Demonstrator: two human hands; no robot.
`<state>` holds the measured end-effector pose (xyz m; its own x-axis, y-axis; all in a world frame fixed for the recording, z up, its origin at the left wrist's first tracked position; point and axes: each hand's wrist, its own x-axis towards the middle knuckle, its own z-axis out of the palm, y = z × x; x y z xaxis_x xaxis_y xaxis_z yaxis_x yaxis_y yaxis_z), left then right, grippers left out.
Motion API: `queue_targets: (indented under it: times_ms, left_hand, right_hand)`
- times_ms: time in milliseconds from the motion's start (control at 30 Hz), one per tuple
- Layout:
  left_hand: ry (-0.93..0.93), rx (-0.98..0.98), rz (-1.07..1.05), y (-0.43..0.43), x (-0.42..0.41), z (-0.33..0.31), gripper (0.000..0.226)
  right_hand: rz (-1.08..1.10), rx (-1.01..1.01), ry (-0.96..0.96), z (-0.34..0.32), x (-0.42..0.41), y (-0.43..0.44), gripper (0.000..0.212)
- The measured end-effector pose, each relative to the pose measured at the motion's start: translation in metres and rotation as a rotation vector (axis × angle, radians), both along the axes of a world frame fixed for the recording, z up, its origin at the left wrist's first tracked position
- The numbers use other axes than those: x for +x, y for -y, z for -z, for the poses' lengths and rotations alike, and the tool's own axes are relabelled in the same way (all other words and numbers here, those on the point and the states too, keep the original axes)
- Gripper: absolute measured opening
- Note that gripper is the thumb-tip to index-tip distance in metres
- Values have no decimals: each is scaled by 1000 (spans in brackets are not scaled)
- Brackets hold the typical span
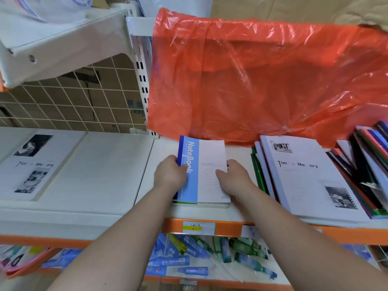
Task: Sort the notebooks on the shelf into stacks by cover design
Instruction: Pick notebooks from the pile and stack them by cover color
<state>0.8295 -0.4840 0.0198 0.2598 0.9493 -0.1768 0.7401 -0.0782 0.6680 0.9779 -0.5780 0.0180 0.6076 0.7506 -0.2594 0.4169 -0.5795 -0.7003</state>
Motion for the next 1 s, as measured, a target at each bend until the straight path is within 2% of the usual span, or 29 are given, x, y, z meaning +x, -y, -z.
queue_targets:
  times_ms: [600,1000]
  left_hand:
    - [-64,38,19,-9,3,33,19]
    - [-96,31,23,-9,2,39,22]
  right_hand:
    - [-22,-50,45,24,8,-7,29]
    - [-42,-100,49,31,9,-6,38]
